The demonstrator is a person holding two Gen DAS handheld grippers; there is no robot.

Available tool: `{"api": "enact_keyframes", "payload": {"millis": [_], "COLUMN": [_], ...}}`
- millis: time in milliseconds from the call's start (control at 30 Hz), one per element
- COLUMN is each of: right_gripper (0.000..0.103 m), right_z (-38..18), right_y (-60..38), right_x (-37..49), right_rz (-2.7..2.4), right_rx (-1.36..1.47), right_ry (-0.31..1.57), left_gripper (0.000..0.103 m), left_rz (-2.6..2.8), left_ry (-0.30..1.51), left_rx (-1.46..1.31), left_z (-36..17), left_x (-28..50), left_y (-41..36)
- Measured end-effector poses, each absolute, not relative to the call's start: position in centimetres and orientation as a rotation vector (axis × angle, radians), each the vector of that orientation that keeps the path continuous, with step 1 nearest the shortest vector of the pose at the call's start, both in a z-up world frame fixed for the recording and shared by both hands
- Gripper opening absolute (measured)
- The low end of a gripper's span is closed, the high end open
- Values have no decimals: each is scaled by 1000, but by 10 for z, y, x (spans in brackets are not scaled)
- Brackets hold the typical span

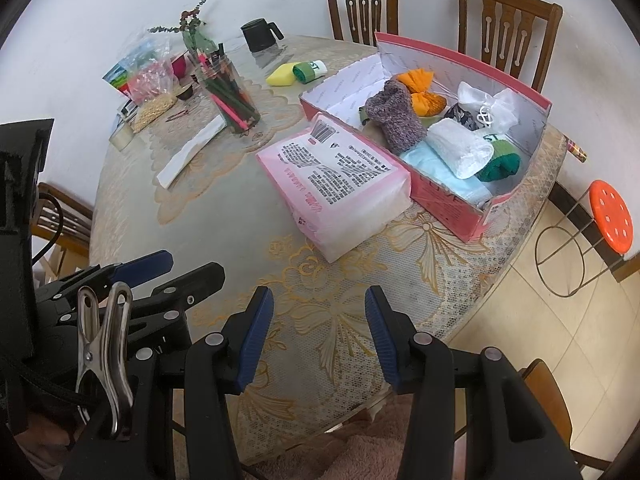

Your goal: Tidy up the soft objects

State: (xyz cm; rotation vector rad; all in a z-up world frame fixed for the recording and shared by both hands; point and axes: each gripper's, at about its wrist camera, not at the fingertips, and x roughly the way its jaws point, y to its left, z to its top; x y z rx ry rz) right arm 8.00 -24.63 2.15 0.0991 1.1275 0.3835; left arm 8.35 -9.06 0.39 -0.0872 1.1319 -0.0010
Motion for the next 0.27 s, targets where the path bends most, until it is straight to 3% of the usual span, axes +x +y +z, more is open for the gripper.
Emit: {"api": "enact_keyframes", "payload": {"millis": [267], "right_gripper": [49], "right_z": [22], "right_y": [-248], "right_x": [79], "right_rz": [380], "right_rx": [101], "right_ry": [1128], "left_gripper": [60], "left_rz": [-1], "left_ry": [1134], "left_rx": [-89], "left_z": [4], "left_x": [83], "left_y": [-91]}}
